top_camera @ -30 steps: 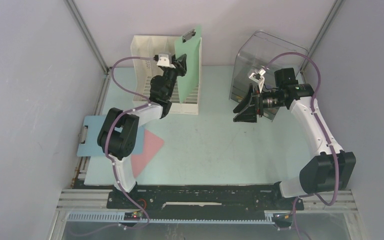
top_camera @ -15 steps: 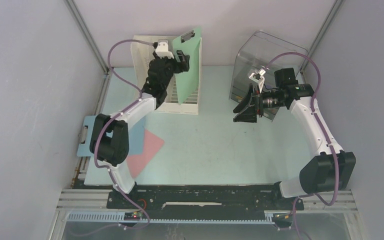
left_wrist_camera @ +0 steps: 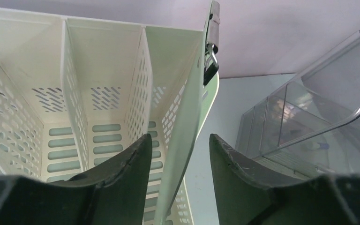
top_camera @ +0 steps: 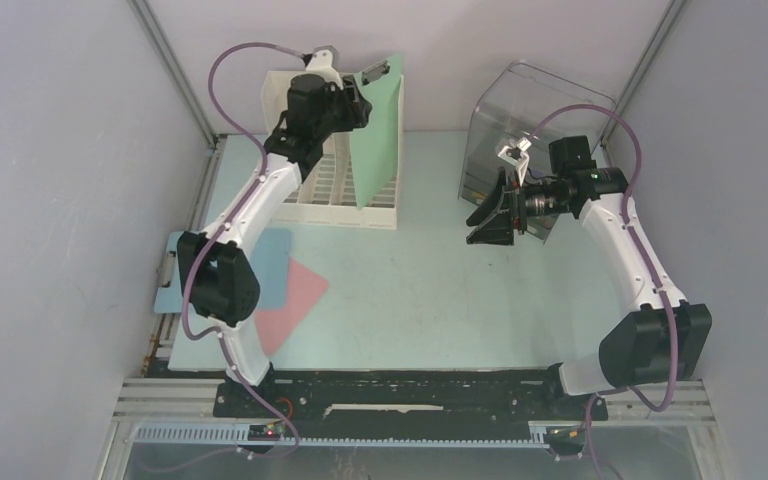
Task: Organize the desk
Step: Place the folder in the storage box.
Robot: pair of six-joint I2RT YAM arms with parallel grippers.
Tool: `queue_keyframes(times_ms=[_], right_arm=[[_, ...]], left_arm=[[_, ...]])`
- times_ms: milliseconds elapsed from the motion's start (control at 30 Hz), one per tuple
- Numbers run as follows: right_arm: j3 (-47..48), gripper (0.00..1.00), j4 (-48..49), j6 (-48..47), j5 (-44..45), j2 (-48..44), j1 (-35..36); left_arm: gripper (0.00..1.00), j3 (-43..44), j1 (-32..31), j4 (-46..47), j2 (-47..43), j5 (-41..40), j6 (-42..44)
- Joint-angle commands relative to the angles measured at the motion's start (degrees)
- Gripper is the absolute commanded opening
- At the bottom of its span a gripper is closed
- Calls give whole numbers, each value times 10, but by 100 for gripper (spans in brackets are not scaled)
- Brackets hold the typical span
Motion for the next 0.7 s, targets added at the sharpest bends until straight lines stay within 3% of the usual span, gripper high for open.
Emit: queue_keyframes(times_ms=[0, 200, 300, 467, 667], right_arm=[[0, 75, -3, -11, -13, -20, 0], [0, 74, -4, -11, -12, -20, -1], [0, 74, -3, -11, -12, -19, 0], [0, 75, -3, -10, -12, -19, -1], [0, 75, -4, -11, -12, -20, -1]], left_arm=[[51, 73, 0, -103, 28, 12, 23], [28, 159, -1, -175, 68, 9, 54], [2, 193, -2, -204, 82, 4, 70], [0, 178, -3, -176, 53, -2, 96], [0, 1, -5, 30, -61, 6, 98]])
